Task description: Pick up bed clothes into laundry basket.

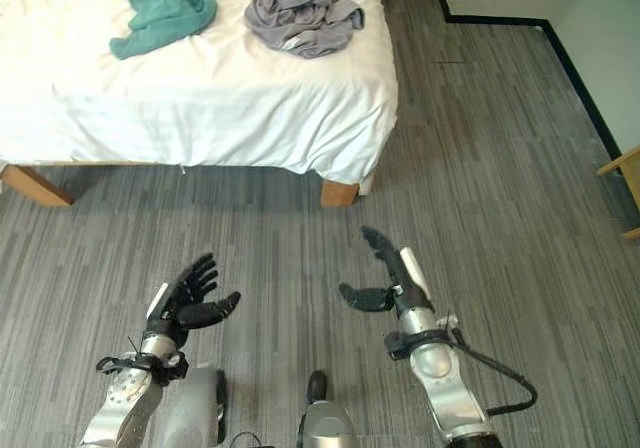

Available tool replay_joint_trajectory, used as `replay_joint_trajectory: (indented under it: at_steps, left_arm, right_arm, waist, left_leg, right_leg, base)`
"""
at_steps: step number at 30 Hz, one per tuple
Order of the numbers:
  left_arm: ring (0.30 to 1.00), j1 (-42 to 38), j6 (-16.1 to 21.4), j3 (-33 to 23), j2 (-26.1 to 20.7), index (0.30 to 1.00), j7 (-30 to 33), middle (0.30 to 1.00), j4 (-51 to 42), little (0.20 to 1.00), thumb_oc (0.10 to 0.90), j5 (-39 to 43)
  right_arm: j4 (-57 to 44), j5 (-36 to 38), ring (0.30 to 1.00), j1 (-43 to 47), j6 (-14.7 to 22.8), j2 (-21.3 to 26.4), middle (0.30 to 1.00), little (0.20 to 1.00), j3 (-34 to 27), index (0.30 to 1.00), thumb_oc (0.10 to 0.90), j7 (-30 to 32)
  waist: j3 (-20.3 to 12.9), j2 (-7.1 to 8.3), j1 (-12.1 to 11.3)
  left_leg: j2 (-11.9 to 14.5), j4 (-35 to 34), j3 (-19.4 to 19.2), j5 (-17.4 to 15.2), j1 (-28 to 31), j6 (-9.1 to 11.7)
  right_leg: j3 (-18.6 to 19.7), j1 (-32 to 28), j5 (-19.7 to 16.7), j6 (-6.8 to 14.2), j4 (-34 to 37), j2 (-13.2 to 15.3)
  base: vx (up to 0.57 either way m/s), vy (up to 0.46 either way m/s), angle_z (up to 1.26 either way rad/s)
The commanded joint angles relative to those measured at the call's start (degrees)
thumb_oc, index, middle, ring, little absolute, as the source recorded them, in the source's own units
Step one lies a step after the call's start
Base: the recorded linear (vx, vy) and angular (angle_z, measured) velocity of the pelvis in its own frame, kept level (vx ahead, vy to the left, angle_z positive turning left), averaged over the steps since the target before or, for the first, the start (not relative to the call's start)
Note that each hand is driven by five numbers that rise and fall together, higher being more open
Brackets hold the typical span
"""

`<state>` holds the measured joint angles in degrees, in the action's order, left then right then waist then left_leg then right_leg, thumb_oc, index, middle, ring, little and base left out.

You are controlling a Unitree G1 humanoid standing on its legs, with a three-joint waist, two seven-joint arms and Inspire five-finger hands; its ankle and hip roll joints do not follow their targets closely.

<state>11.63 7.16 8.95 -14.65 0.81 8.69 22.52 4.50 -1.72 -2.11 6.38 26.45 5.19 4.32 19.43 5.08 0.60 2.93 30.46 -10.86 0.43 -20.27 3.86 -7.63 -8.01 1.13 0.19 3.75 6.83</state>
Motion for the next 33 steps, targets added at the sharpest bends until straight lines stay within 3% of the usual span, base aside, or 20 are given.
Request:
replay_joint_trajectory:
  at_steps: [1,2,3,5,7,8,10,12,13,15,18,22,24,25,29,33]
  left_arm:
    - [0.9,-1.15,4.97,-3.57,-2.48,0.9,1.24,0.9,-5.85,0.9,0.8,1.15]
    - [0.9,-0.78,4.71,-3.74,-2.66,0.9,1.31,0.9,-6.07,0.9,0.8,0.56]
    - [0.9,-0.68,4.51,-3.76,-2.53,0.9,1.26,0.9,-6.1,0.9,0.8,0.35]
    - [0.9,-1.15,4.11,-3.87,-2.41,0.9,2.18,0.9,-6.17,0.9,0.8,-0.26]
    - [0.9,-1.18,3.95,-4.35,-2.4,0.9,2.48,0.9,-6.62,0.9,0.8,-0.5]
    - [0.9,-0.98,3.91,-4.74,-2.65,0.9,2.6,0.9,-6.92,0.9,0.8,-0.69]
    - [0.9,-1.12,3.78,-5.21,-3.41,0.9,3.1,0.9,-6.92,0.9,0.8,-2.13]
    - [0.9,-1.05,3.57,-5.31,-3.92,0.9,2.98,0.9,-6.94,0.9,0.8,-2.92]
    - [0.9,-1.45,3.82,-5.86,-5.16,0.9,3.12,0.9,-7.04,0.9,0.8,-2.97]
    - [0.9,-1.92,4.52,-6.75,-6.48,0.9,4.09,0.9,-8.37,0.9,0.8,-2.26]
    - [0.9,-3.71,6.52,-8.93,-8.76,0.9,6.6,0.9,-11.1,0.9,0.8,-2.02]
    - [0.9,-6.33,9.26,-11.67,-10.07,0.9,9.82,0.9,-13.63,0.9,0.8,-0.12]
    - [0.9,-7.53,10.05,-12.94,-10.2,0.9,10.45,0.9,-13.84,0.9,0.8,1.84]
    - [0.9,-8.5,10.84,-14.15,-10.28,0.9,10.76,0.9,-13.85,0.9,0.8,4.35]
    - [0.9,-8.75,11.07,-15.56,-10.64,0.9,10.22,0.9,-13.06,0.9,0.8,5.37]
    - [0.9,-8.03,11.12,-17.88,-12.38,0.9,9.51,0.9,-10.93,0.9,0.8,5.1]
  right_arm:
    - [-4.67,-1.25,0.9,0.54,4.46,2.03,0.9,0.9,1.98,0.9,0.8,1.12]
    - [-4.49,-1.49,0.9,0.38,4.48,2.08,0.9,0.9,1.94,0.9,0.8,1.1]
    - [-4.48,-1.62,0.9,0.02,4.42,2.13,0.9,0.9,1.75,0.9,0.8,1.08]
    - [-4.09,-2.0,0.9,-0.33,4.15,2.46,0.9,0.9,1.34,0.9,0.8,1.54]
    - [-4.64,-2.28,0.9,-0.74,4.15,2.54,0.9,0.9,1.09,0.9,0.8,1.11]
    - [-5.44,-2.77,0.9,-1.28,4.21,2.38,0.9,0.9,0.88,0.9,0.8,0.85]
    - [-5.79,-3.93,0.9,-1.62,4.16,1.99,0.9,0.9,0.94,0.9,0.8,0.73]
    - [-5.94,-4.43,0.9,-1.65,4.13,1.64,0.9,0.9,1.23,0.9,0.8,0.51]
    - [-6.12,-5.78,0.9,-0.84,4.39,1.27,0.9,0.9,1.78,0.9,0.8,0.52]
    - [-7.7,-7.4,0.9,1.15,4.52,1.08,0.9,0.9,1.82,0.9,0.8,1.75]
    - [-10.09,-12.42,0.9,5.8,4.62,2.64,0.9,0.9,0.48,0.9,0.8,5.48]
    - [-10.18,-17.89,0.9,12.98,2.93,6.44,0.9,0.9,-1.25,0.9,0.8,9.97]
    - [-8.32,-18.9,0.9,15.66,1.4,7.78,0.9,0.9,-1.48,0.9,0.8,10.96]
    - [-5.78,-21.2,0.9,18.26,-0.59,10.45,0.9,0.9,-1.25,0.9,0.8,11.93]
    - [-0.7,-22.18,0.9,22.52,-2.31,13.01,0.9,0.9,0.06,0.9,0.8,12.87]
    - [7.45,-20.25,0.9,27.23,-3.42,15.07,0.9,0.9,2.91,0.9,0.8,12.12]
  waist:
    - [-3.85,-2.23,-1.94]
    - [-4.19,-2.92,-2.33]
    - [-4.46,-2.87,-2.73]
    - [-4.94,-2.37,-3.15]
    - [-6.07,-2.27,-2.63]
    - [-6.93,-2.45,-2.29]
    - [-8.58,-1.77,-1.73]
    - [-9.3,-1.0,-1.92]
    - [-9.58,0.4,-2.01]
    - [-8.77,0.28,-1.92]
    - [-7.91,-1.18,-1.11]
    - [-6.66,-0.94,-0.42]
    - [-6.4,-0.55,-0.49]
    - [-6.72,0.17,-1.36]
    - [-7.09,0.89,-2.43]
    - [-7.62,1.76,-4.73]
  left_leg:
    - [4.51,-18.8,-3.52,3.06,7.47,0.76]
    - [6.35,-24.23,-5.58,5.72,7.4,1.28]
    - [7.04,-28.92,-7.54,7.32,8.58,1.48]
    - [11.38,-33.82,-11.41,9.38,6.94,2.01]
    - [13.9,-34.64,-13.66,9.2,7.23,2.01]
    - [15.15,-34.94,-15.53,10.85,8.01,2.24]
    - [14.96,-34.99,-16.87,13.42,9.56,2.02]
    - [13.88,-34.9,-17.64,13.38,10.69,1.55]
    - [11.13,-34.69,-19.37,11.01,14.44,-0.3]
    - [10.68,-34.96,-20.08,9.26,17.55,-1.51]
    - [10.0,-35.46,-19.65,6.12,21.21,-2.77]
    - [7.61,-35.46,-16.14,3.4,23.79,-2.66]
    - [6.9,-35.46,-13.96,2.43,24.65,-2.01]
    - [6.12,-35.46,-12.14,1.3,25.61,-1.25]
    - [5.41,-35.46,-9.92,0.3,26.5,-0.63]
    - [4.74,-35.46,-8.73,-0.93,28.0,0.07]
  right_leg:
    - [-0.05,-1.75,3.44,5.88,1.25,-0.25]
    - [-0.22,-3.45,4.57,6.42,1.25,-0.9]
    - [-0.34,-5.0,5.42,6.59,1.25,-0.85]
    - [-0.94,-8.74,7.19,7.37,1.25,-0.25]
    - [-1.49,-11.13,8.18,8.31,1.25,-0.05]
    - [-1.45,-12.3,8.59,8.74,1.25,0.16]
    - [-0.92,-12.78,8.56,9.57,-1.73,1.31]
    - [-0.13,-12.01,7.07,10.45,-5.04,2.41]
    - [-0.1,-9.35,0.9,13.86,-14.25,4.7]
    - [-0.42,-4.43,-8.21,14.81,-26.26,5.2]
    - [-4.66,3.58,-10.81,14.81,-37.35,7.2]
    - [-9.38,10.04,-4.24,13.69,-31.65,6.59]
    - [-10.78,10.37,-0.33,12.01,-24.2,5.23]
    - [-11.0,10.65,0.5,10.69,-15.71,4.46]
    - [-11.4,9.93,-2.64,10.23,-7.57,4.5]
    - [-12.88,8.38,-5.69,10.74,-3.08,6.74]
  base:
    - [0.61,0.207,-0.52]
    - [0.74,0.24,-0.53]
    - [0.52,0.179,-0.38]
    - [0.52,0.198,-0.69]
    - [0.5,0.214,-0.56]
    - [0.5,0.25,-0.24]
    - [0.46,0.24,0.0]
    - [0.33,0.202,-0.12]
    - [0.33,0.252,-0.27]
    - [0.39,0.263,-0.11]
    - [0.37,0.204,0.16]
    - [0.35,0.095,0.59]
    - [0.33,-0.067,0.9]
    - [0.28,-0.106,0.83]
    - [0.22,-0.105,0.8]
    - [0.18,-0.119,0.45]
